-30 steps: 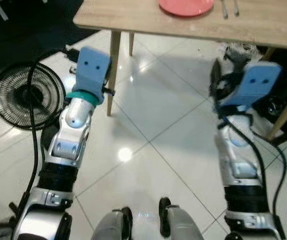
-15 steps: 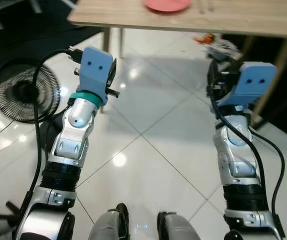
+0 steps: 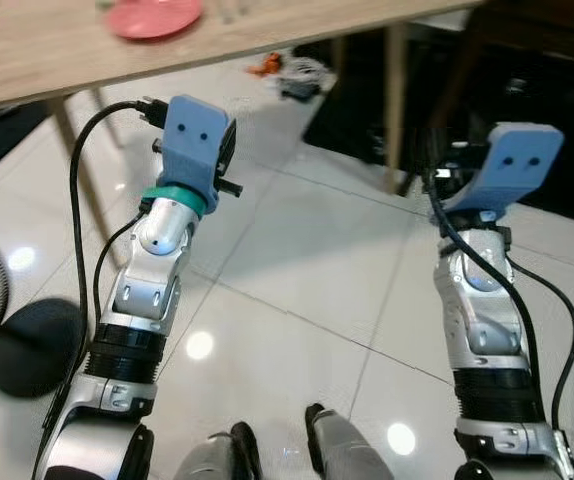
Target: Setting the table
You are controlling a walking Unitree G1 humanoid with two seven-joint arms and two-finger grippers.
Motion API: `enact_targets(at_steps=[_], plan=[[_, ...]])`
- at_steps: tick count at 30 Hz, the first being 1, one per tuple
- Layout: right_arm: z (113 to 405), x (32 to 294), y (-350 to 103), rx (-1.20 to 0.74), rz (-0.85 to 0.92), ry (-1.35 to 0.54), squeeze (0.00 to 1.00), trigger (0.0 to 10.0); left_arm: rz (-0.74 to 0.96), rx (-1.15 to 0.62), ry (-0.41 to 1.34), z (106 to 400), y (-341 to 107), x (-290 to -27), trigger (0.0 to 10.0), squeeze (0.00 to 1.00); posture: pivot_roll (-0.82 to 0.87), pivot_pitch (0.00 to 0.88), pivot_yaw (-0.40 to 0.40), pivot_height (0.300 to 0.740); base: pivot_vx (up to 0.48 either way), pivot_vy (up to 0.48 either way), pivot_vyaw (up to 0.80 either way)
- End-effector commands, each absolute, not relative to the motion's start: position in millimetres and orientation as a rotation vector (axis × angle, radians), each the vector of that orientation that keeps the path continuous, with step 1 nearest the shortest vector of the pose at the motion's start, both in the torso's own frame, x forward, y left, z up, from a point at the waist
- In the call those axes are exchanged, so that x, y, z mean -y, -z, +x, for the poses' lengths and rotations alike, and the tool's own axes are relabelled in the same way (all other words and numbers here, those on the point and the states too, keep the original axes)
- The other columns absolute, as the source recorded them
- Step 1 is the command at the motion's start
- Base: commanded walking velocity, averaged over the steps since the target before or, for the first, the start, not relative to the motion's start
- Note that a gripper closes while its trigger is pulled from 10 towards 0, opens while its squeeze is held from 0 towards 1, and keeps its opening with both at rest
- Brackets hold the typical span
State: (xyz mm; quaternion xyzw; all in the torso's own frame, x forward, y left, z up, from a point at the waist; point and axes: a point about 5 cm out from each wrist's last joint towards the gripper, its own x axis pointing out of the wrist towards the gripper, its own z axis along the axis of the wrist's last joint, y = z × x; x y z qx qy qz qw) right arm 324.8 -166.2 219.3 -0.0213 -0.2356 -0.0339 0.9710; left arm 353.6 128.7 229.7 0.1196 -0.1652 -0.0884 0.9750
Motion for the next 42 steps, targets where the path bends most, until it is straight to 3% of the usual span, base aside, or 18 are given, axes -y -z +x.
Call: enact_targets(at_steps=[1,9,42], plan=[[324.6,165.1,-200.2,0.407,-0.046,0.061,0.00,10.0,0.231,0.270,0.153,354.5,-213.9,-141.1,10.0,0.00,-0.08,0.134,0.127,0.740,0.000,0.000,-0.80],[316.8,167.8,-144.3,0.221,-0.093,0.048,0.00,10.0,0.291,0.133,0.099,350.5,-175.7,-172.9,10.0,0.00,-0.08,0.148,0.121,0.740,0.000,0.000,-0.80],[323.3,176.3,-158.7,0.279,-0.085,0.091,0.00,10.0,0.262,0.196,0.127,353.8,-188.1,-161.2,10.0,0.00,-0.08,0.157,0.125,0.740,0.000,0.000,-0.80]])
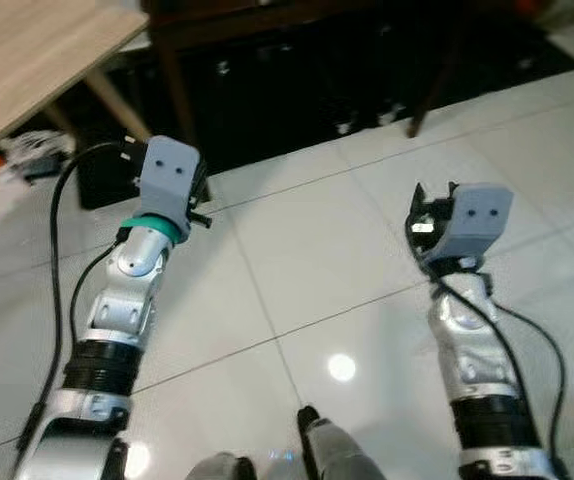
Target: Setting the table
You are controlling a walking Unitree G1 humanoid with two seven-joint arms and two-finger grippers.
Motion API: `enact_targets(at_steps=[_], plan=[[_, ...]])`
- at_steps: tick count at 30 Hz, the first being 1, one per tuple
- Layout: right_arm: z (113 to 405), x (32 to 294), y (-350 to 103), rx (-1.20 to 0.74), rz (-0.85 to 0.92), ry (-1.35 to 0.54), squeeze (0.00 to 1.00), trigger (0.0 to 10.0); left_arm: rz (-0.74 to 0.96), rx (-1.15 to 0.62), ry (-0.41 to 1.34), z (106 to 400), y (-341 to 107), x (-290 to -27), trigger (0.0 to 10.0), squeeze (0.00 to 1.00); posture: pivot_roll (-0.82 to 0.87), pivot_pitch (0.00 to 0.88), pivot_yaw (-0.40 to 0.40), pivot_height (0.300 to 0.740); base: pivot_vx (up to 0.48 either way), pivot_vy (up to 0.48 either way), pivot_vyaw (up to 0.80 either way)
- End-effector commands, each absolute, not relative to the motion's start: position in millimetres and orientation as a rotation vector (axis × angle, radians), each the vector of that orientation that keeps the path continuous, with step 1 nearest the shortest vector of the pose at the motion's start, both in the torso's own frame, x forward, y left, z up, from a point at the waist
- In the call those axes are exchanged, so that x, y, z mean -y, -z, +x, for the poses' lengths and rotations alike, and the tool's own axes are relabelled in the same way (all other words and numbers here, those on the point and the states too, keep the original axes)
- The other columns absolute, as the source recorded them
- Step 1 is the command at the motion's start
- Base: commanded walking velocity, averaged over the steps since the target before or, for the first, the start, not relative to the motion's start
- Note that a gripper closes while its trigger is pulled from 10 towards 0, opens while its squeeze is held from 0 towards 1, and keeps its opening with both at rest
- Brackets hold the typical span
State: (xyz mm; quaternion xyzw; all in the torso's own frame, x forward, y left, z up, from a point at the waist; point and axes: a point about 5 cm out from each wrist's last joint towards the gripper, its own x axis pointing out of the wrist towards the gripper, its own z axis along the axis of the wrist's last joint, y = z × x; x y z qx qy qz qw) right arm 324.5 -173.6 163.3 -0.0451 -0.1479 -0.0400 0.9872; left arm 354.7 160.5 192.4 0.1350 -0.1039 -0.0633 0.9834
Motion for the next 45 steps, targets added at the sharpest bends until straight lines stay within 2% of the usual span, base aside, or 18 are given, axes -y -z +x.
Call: enact_targets(at_steps=[1,8,13,20,26,34,38,45], plan=[[324.3,177.3,-162.0,0.290,-0.085,0.094,0.00,10.0,0.249,0.210,0.129,354.0,-190.7,-160.9,10.0,0.00,-0.08,0.156,0.123,0.740,0.000,0.000,-0.80],[326.6,177.6,-171.2,0.321,-0.079,0.097,0.00,10.0,0.242,0.232,0.124,354.7,-195.9,-160.8,10.0,0.00,-0.08,0.156,0.123,0.740,0.000,0.000,-0.80],[328.1,170.3,-189.6,0.391,-0.073,0.069,0.00,10.0,0.308,0.269,0.044,356.8,-200.4,-165.8,10.0,0.00,-0.08,0.157,0.121,0.740,0.000,0.000,0.00],[329.9,162.1,-201.2,0.431,-0.067,0.039,0.00,10.0,0.307,0.292,0.031,357.7,-203.3,-163.3,10.0,0.00,-0.08,0.155,0.118,0.740,0.480,0.000,0.00],[335.8,140.7,-204.5,0.430,-0.078,-0.087,0.00,10.0,0.284,0.283,-0.011,353.6,-194.9,-167.7,10.0,0.00,-0.06,0.145,0.056,0.740,0.480,0.000,0.00],[340.7,128.3,-202.3,0.401,-0.031,-0.148,0.00,10.0,0.283,0.309,-0.042,342.6,-189.0,-169.4,10.0,0.00,-0.03,0.134,0.038,0.740,0.465,0.000,0.00],[342.8,129.3,-209.3,0.422,-0.024,-0.133,0.00,10.0,0.283,0.331,-0.031,344.1,-193.3,-165.4,10.0,0.00,-0.04,0.127,0.049,0.740,0.460,0.000,0.00],[344.7,152.1,-217.9,0.446,0.015,-0.013,0.00,10.0,0.280,0.409,0.008,358.4,-218.2,-148.9,10.0,0.00,-0.05,0.131,0.064,0.740,0.456,0.000,0.00]])
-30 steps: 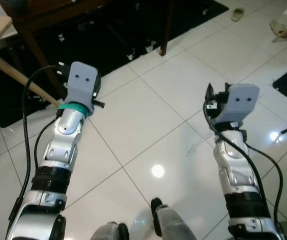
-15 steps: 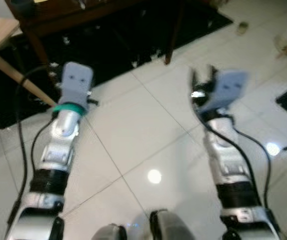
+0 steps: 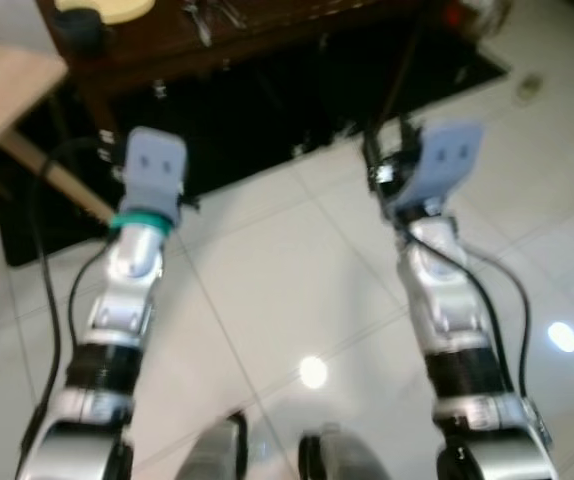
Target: Setting the table
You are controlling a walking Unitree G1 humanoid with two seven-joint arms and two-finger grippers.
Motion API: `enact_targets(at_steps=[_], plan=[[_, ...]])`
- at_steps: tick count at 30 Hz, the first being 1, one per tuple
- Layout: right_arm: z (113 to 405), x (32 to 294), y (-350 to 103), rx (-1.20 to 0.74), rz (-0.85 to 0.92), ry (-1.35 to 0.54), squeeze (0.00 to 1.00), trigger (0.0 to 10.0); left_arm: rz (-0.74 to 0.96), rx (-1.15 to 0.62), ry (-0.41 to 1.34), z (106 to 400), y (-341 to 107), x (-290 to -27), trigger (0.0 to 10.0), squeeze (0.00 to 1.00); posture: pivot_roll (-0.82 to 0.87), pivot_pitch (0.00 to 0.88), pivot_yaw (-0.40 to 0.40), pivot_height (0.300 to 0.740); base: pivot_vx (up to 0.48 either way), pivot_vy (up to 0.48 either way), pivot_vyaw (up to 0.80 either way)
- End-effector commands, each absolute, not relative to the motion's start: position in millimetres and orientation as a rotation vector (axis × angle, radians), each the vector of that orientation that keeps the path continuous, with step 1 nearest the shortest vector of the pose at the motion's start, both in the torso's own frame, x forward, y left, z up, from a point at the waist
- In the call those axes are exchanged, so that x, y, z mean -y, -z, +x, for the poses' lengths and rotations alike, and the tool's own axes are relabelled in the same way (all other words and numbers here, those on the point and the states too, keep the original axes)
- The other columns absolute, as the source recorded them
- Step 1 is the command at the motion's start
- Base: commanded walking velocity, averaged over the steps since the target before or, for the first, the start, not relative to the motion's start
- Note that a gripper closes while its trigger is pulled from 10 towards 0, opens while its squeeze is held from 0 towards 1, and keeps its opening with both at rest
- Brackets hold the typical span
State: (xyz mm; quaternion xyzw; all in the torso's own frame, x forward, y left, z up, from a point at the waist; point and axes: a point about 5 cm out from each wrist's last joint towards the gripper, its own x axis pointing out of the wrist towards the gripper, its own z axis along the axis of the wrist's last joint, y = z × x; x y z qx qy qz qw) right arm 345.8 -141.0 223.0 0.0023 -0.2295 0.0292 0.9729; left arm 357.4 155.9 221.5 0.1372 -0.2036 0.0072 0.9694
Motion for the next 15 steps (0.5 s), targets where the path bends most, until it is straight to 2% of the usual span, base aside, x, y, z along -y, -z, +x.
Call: enact_targets(at_steps=[1,15], plan=[[344.8,152.8,-217.7,0.445,0.013,-0.012,0.00,10.0,0.274,0.417,0.010,360.6,-221.7,-146.7,10.0,0.00,-0.05,0.131,0.065,0.740,0.454,0.000,0.00],[343.7,152.1,-220.7,0.458,0.014,-0.004,0.00,10.0,0.256,0.478,0.040,368.0,-242.4,-132.7,10.0,0.00,-0.06,0.133,0.075,0.740,0.453,0.000,0.00]])
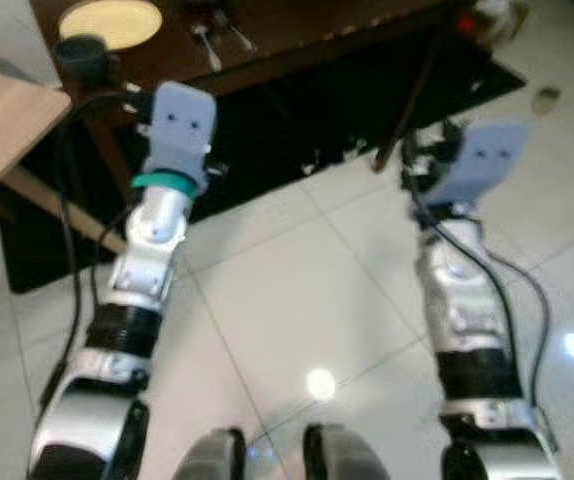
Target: Setting the table
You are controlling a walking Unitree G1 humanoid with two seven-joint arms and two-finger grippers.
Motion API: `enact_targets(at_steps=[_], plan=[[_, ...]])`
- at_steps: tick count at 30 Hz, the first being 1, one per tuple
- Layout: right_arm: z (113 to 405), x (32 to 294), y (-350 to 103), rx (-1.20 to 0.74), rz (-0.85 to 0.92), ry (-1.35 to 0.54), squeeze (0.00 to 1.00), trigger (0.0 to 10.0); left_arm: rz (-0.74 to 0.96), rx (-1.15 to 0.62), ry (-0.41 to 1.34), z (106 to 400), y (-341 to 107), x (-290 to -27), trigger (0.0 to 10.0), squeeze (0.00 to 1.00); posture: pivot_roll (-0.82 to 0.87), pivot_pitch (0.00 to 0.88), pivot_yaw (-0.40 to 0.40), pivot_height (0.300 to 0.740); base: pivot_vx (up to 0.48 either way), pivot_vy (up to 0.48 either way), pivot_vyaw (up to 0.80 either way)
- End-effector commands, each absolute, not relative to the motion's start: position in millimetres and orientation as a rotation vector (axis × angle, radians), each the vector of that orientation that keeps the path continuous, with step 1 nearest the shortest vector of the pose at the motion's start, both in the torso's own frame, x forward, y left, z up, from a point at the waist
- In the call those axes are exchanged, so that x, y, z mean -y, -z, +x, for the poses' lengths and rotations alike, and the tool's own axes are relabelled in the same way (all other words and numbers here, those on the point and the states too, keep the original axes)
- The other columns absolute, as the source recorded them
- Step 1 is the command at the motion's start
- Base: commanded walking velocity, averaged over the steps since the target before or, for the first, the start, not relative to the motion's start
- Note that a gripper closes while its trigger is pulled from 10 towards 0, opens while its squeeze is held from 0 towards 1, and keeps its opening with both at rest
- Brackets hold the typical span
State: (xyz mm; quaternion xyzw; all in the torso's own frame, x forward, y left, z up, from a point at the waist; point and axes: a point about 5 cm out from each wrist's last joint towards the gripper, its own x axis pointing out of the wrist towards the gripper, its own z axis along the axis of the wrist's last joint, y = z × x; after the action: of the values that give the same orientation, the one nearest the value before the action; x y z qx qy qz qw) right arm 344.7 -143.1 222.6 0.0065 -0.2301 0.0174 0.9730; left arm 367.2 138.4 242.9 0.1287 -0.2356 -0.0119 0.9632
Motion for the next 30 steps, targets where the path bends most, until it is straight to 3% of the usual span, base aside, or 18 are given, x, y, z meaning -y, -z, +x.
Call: enact_targets(at_steps=[1,30], plan=[[343.6,151.5,-220.7,0.459,0.014,-0.005,0.00,10.0,0.256,0.480,0.040,368.3,-243.1,-132.7,10.0,0.00,-0.06,0.133,0.075,0.740,0.450,0.000,0.00],[342.3,140.4,-220.9,0.468,0.000,-0.046,0.00,10.0,0.252,0.504,0.048,371.4,-248.4,-134.4,10.0,0.00,-0.06,0.115,0.078,0.740,0.457,0.000,0.00]])
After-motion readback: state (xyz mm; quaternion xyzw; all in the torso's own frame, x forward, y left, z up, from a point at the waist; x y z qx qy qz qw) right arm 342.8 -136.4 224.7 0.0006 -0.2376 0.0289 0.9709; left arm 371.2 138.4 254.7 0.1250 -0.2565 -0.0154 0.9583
